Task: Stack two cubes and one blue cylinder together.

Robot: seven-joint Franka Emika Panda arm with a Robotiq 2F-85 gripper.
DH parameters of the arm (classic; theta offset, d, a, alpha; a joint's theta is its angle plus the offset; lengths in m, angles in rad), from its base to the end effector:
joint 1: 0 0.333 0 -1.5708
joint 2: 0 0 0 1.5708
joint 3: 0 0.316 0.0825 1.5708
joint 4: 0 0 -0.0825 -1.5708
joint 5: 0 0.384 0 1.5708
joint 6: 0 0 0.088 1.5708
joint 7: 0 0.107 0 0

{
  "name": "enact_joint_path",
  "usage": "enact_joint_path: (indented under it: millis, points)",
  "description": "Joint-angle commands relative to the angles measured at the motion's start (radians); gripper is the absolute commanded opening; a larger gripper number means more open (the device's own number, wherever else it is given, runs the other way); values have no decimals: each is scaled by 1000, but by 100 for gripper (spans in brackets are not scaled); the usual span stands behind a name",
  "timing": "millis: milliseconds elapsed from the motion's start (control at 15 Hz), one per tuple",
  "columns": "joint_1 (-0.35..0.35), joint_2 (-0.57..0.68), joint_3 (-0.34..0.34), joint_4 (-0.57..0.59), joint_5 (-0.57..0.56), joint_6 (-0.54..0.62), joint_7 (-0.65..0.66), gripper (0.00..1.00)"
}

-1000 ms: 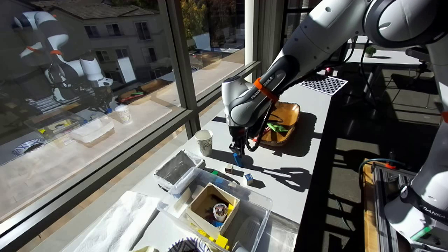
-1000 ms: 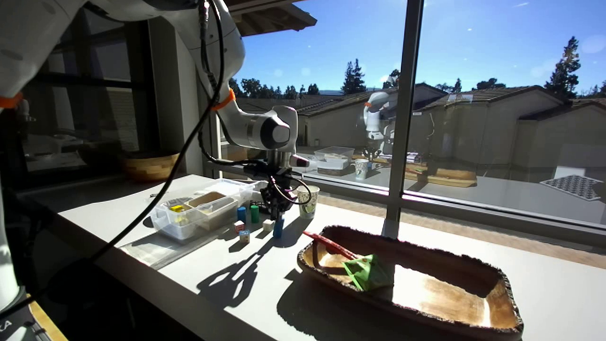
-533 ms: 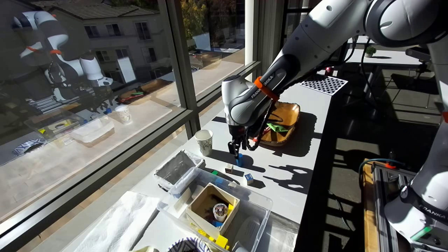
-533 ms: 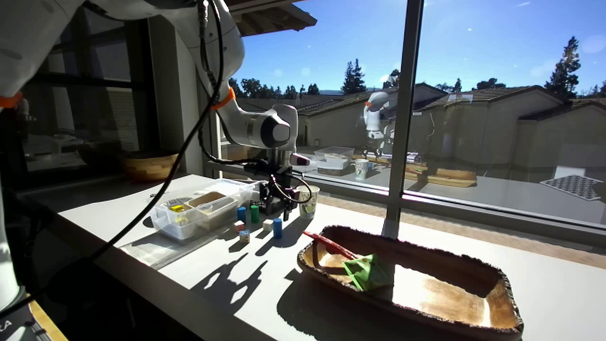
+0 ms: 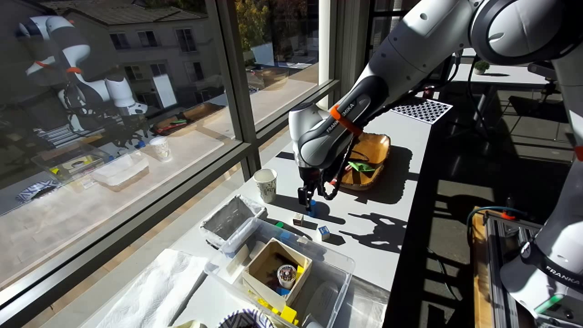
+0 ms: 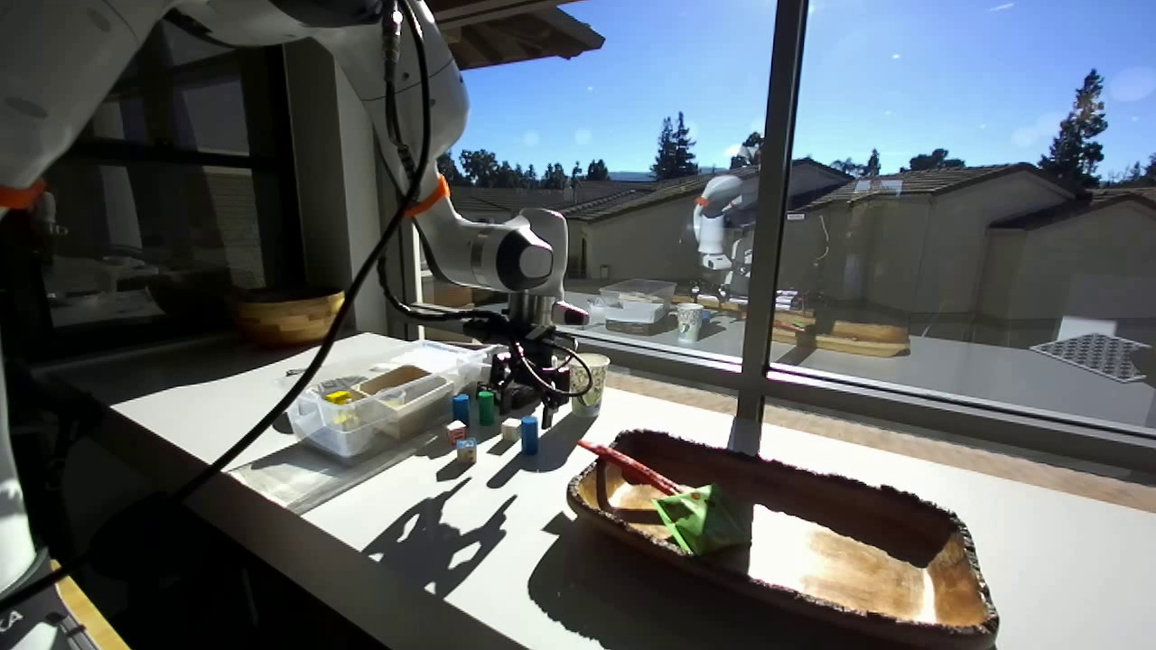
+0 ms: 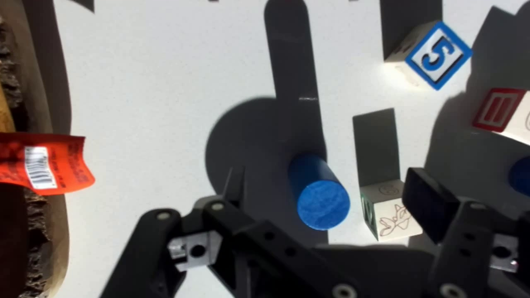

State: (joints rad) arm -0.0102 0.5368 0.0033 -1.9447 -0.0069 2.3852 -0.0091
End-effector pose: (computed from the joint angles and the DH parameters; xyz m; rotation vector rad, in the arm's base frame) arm 0.6104 -0.0043 0.1947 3.1359 0.0111 -0.1511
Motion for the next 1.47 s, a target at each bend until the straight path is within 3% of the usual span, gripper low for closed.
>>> enact_joint_path:
  millis: [0,533,867,933,1067,1400]
  points:
    - [0,20,5,5,5,7,-10,64]
    - [5,20,4,11,-1,22,-7,2]
    - [18,7,-4,17,-21,9,1,0]
    - [20,4,-6,19,-26,7,5,24]
    - [22,-1,-8,19,-30,7,8,33]
    - [19,1,-10,29,-31,9,6,71]
